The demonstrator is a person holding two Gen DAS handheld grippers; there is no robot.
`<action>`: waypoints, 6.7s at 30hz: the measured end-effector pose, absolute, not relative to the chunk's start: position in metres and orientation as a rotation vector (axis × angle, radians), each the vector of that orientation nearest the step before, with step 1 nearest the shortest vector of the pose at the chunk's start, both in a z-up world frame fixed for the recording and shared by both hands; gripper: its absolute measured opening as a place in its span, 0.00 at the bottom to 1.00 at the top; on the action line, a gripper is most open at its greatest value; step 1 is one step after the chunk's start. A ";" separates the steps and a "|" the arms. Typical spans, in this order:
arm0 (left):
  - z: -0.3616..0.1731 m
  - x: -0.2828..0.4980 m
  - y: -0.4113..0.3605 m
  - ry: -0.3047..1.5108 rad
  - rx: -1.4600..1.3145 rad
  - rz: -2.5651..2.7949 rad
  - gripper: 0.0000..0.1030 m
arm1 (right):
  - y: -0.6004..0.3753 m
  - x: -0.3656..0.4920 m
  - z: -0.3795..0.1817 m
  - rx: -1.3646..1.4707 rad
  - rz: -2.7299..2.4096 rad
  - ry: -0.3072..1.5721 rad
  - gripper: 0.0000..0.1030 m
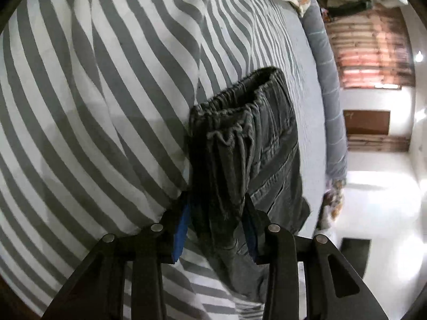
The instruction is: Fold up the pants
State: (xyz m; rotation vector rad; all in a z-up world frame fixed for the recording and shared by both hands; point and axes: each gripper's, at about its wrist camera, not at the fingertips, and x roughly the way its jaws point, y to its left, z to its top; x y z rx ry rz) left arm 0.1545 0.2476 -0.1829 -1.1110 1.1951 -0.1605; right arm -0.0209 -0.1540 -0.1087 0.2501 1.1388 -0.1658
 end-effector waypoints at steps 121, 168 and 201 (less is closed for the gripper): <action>-0.132 0.070 -0.100 1.099 0.356 -0.387 0.41 | -0.300 -0.075 -0.140 0.698 -0.270 1.013 0.18; -0.146 0.129 -0.019 1.332 -0.437 -0.606 0.59 | -0.313 -0.053 -0.176 0.880 0.036 1.025 0.54; -0.113 0.131 -0.052 1.248 -0.294 -0.580 0.13 | -0.291 -0.035 -0.138 0.758 0.055 0.985 0.26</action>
